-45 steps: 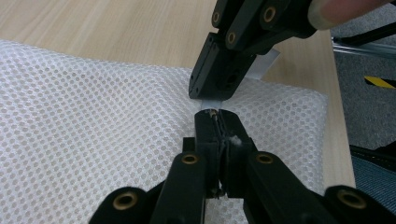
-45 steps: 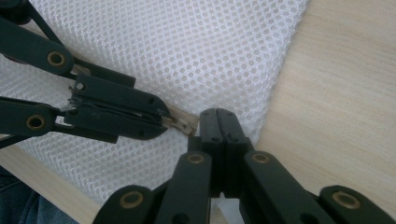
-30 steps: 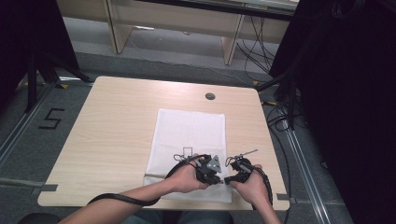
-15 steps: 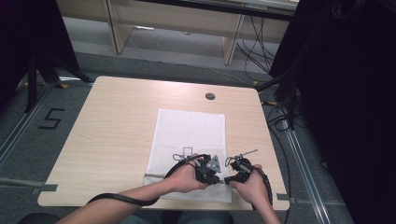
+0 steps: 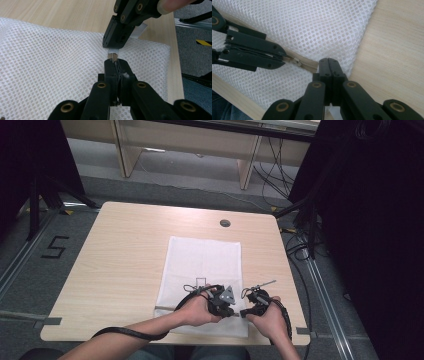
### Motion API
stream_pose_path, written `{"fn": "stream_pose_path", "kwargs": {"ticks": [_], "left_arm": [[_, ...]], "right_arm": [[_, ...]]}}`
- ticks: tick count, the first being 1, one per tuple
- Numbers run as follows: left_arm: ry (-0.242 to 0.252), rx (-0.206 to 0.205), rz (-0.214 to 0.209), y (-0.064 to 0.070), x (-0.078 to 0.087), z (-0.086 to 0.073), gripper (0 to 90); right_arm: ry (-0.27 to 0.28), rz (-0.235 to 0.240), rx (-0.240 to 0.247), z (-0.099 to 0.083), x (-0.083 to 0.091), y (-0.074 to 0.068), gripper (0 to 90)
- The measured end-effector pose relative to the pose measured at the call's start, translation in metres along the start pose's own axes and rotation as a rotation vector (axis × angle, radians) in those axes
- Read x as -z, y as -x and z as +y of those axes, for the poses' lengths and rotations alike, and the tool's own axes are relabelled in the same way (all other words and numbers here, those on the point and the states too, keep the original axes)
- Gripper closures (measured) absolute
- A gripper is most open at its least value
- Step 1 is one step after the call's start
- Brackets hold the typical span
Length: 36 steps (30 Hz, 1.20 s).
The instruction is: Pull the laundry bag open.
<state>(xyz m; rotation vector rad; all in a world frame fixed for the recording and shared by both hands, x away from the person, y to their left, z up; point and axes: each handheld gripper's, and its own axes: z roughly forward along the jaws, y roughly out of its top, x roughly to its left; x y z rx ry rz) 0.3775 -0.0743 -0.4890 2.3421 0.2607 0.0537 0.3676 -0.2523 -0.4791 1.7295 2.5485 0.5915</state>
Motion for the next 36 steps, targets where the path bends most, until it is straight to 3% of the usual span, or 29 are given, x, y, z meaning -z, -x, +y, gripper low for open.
{"fn": "stream_pose_path", "kwargs": {"ticks": [14, 15, 36], "left_arm": [[0.003, 0.009, 0.001, 0.0, 0.004, -0.001, 87.6], [0.004, 0.008, 0.001, 0.0, 0.004, -0.001, 87.6], [0.003, 0.012, 0.001, -0.001, 0.01, -0.004, 87.7]], "right_arm": [[-0.001, -0.002, 0.001, 0.0, 0.0, -0.001, 90.0], [-0.007, 0.011, -0.032, 0.0, 0.0, -0.003, 90.0], [-0.003, 0.012, -0.036, -0.001, 0.0, -0.003, 90.0]]}}
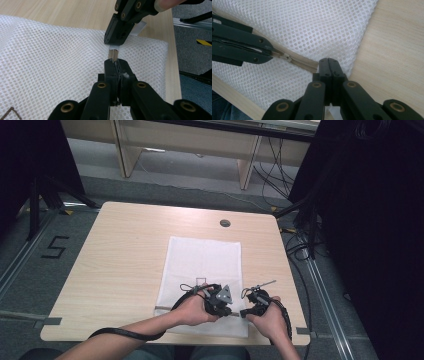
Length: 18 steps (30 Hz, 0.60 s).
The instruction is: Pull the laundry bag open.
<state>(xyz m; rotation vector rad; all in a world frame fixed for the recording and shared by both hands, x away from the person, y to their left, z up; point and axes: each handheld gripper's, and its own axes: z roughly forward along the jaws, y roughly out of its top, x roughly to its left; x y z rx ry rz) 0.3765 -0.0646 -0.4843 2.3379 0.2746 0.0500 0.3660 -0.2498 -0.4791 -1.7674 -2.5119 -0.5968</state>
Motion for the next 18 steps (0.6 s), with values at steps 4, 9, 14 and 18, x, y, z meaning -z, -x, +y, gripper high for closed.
{"fn": "stream_pose_path", "kwargs": {"ticks": [4, 9, 14, 18], "left_arm": [[0.0, -0.01, 0.002, 0.0001, 0.0003, 0.0001, 87.6], [0.003, -0.01, 0.004, 0.0004, 0.0003, -0.0001, 87.7], [0.001, -0.009, 0.003, 0.0008, 0.0004, 0.0, 87.7], [-0.002, 0.0, 0.007, 0.0016, 0.0004, -0.0001, 87.7]], "right_arm": [[-0.001, 0.0, 0.0, 0.0, 0.0002, 0.0, 90.0], [0.0, -0.001, 0.022, 0.0004, 0.0001, 0.0011, 90.0], [0.0, -0.006, 0.019, 0.0005, -0.0001, 0.0007, 90.0], [0.001, -0.006, 0.023, 0.0005, -0.0002, 0.0006, 90.0]]}}
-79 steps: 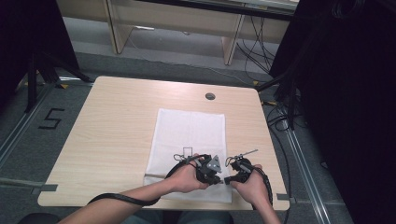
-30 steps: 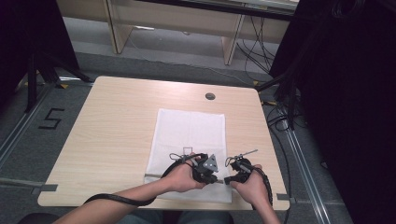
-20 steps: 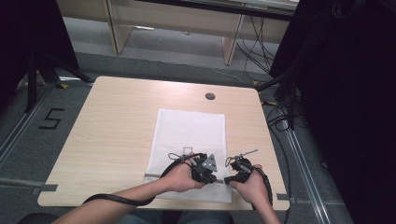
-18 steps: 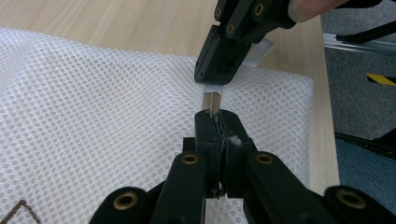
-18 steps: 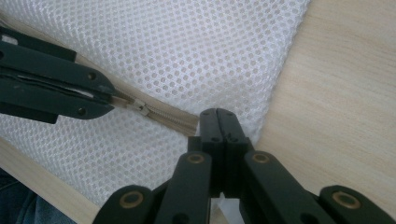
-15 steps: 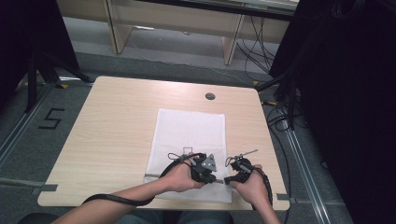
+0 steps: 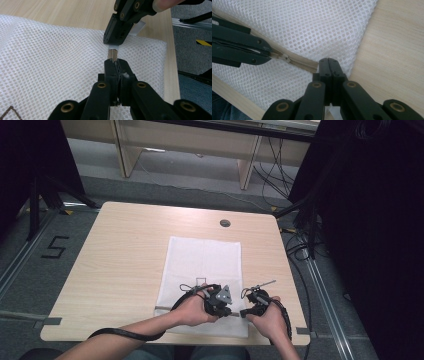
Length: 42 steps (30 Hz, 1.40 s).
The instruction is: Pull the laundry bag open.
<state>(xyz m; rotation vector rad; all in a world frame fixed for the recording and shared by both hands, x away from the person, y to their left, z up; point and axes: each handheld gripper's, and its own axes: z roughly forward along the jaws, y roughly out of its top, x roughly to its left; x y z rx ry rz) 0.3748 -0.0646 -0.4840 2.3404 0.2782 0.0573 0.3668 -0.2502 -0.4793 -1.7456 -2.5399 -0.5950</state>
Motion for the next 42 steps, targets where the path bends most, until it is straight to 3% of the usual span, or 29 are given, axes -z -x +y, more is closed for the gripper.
{"fn": "stream_pose_path", "kwargs": {"ticks": [3, 4, 5, 8, 9, 18, 19, 23, 24, 32, 33, 42], "left_arm": [[-0.003, -0.012, 0.001, -0.002, 0.004, 0.0, 87.7], [0.002, 0.002, -0.001, -0.001, 0.004, -0.001, 87.7], [-0.003, -0.014, 0.006, -0.003, 0.006, -0.001, 87.7], [-0.001, -0.002, 0.001, -0.003, 0.007, -0.003, 87.7], [0.001, 0.0, 0.001, -0.003, 0.007, -0.003, 87.7], [0.004, 0.0, 0.002, -0.003, 0.008, -0.003, 87.7], [0.004, -0.003, 0.003, -0.002, 0.008, -0.003, 87.7], [-0.002, -0.013, 0.003, -0.002, 0.008, -0.003, 87.7], [-0.002, -0.013, 0.003, -0.002, 0.008, -0.003, 87.7], [-0.012, -0.003, 0.006, -0.004, 0.014, -0.005, 87.7], [-0.005, 0.003, 0.003, -0.003, 0.013, -0.005, 87.7], [-0.005, -0.009, 0.001, -0.003, 0.014, -0.005, 87.7]], "right_arm": [[-0.003, 0.001, -0.002, 0.0, 0.0, 0.0, 90.0], [-0.003, 0.001, -0.002, 0.0, 0.0, 0.0, 90.0], [0.0, -0.001, 0.002, 0.0, 0.0, 0.0, 90.0], [-0.001, -0.001, 0.001, 0.0, 0.0, 0.0, 90.0], [-0.005, 0.004, -0.022, 0.0, 0.001, -0.001, 90.0], [-0.003, 0.005, -0.022, 0.0, 0.0, -0.001, 90.0], [0.001, -0.01, 0.013, 0.0, 0.0, 0.002, 90.0], [0.002, -0.009, 0.013, 0.0, 0.001, 0.002, 90.0], [-0.002, 0.006, -0.019, 0.0, 0.0, -0.001, 90.0], [-0.005, 0.006, -0.024, 0.0, 0.001, -0.001, 90.0], [0.002, -0.008, 0.011, 0.0, 0.0, 0.002, 90.0], [0.002, -0.007, 0.011, 0.0, 0.001, 0.002, 90.0]]}}
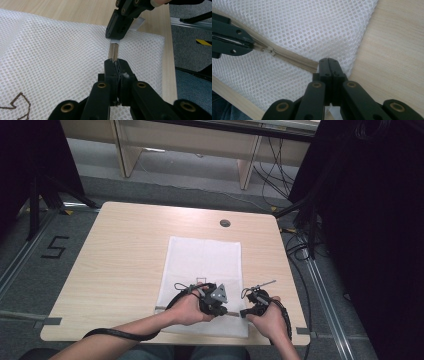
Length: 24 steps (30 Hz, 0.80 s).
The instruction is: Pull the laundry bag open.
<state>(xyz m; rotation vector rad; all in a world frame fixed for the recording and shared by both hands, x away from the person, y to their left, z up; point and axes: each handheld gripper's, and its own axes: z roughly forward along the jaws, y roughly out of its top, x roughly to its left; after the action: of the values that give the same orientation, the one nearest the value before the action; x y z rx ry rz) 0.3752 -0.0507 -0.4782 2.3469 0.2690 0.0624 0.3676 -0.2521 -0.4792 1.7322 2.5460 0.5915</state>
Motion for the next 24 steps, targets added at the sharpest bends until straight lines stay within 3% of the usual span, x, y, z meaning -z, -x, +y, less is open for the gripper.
{"fn": "stream_pose_path", "kwargs": {"ticks": [6, 10, 24], "left_arm": [[-0.005, -0.014, 0.003, 0.0, 0.0006, -0.0003, 87.7], [0.0, 0.009, 0.002, -0.0004, 0.0042, -0.002, 87.7], [0.01, 0.007, 0.002, -0.0025, 0.0092, -0.0051, 87.7]], "right_arm": [[-0.001, -0.002, 0.001, 0.0, -0.0001, 0.0001, 90.0], [0.0, -0.003, 0.0, -0.0001, -0.0002, 0.0, 90.0], [-0.002, -0.002, -0.004, -0.0001, 0.0001, 0.0003, 90.0]]}}
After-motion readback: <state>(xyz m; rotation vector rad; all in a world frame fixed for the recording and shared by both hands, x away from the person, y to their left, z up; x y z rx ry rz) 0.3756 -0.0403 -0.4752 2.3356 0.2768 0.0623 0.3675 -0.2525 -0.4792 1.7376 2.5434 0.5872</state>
